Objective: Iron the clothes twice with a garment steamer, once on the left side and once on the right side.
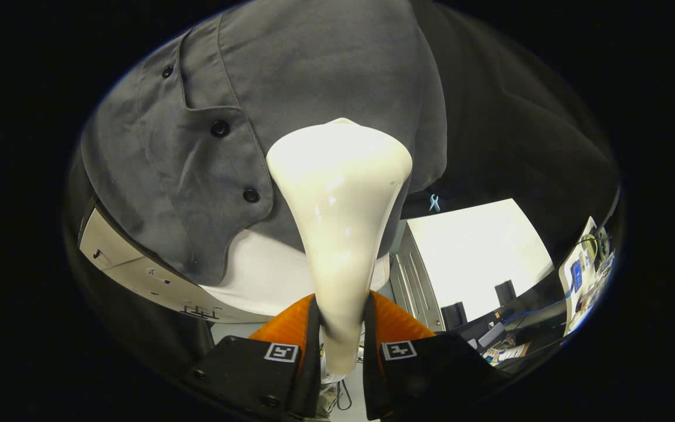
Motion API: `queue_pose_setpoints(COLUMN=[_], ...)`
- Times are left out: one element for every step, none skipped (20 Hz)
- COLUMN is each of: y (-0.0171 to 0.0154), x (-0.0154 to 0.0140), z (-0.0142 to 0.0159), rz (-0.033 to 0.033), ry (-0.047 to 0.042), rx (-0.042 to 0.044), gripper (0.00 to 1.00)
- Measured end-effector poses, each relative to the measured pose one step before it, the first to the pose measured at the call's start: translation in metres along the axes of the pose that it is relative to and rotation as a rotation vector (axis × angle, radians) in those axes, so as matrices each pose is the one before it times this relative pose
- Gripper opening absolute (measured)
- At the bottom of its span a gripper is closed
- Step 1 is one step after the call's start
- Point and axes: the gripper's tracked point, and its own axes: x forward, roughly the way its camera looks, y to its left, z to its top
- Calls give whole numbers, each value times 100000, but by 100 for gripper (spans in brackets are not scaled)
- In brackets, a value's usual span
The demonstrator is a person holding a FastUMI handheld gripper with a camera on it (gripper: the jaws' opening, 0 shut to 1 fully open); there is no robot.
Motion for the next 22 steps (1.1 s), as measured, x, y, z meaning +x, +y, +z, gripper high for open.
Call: queue_pose_setpoints(y=[-135,84,36,-71,194,376,387,477,671,602,819,965,1047,1103,1457,1606,1461,1374,1570,1466,1559,1361], x=[21,-127,-402,-373,-459,-563,-637,-897,-950,-952,-1036,-1120,-1043,-1037,-1016,-858,-801,-747,-671,-598,-579,-507], z=[-70,1,99,44,225,229,318,644,895,950,914,1103,1034,1042,1261,1425,1470,1340,1233,1134,1054,1005], rz=[-420,-268,-743,-519,5,303,491,716,571,389,440,805,829,678,957,1176,1079,814,929,1116,1269,1006], ry=[-645,-702,-816,-476,-819,-717,-1540,-2118,-2137,-2447,-2375,-2659,-2583,-2605,-2920,-3760,-3055,-2808,-2350,-2403,-1983,-1870], rx=[1152,826,472,175,546,488,521,143,-356,-488,-557,-585,-674,-325,-91,-166,-1473,-1984,-1939,-1368,-1180,-1125], gripper=[38,38,38,38,38,38,38,38,38,38,38,38,38,38,38,37,38,37,37,37,37,37])
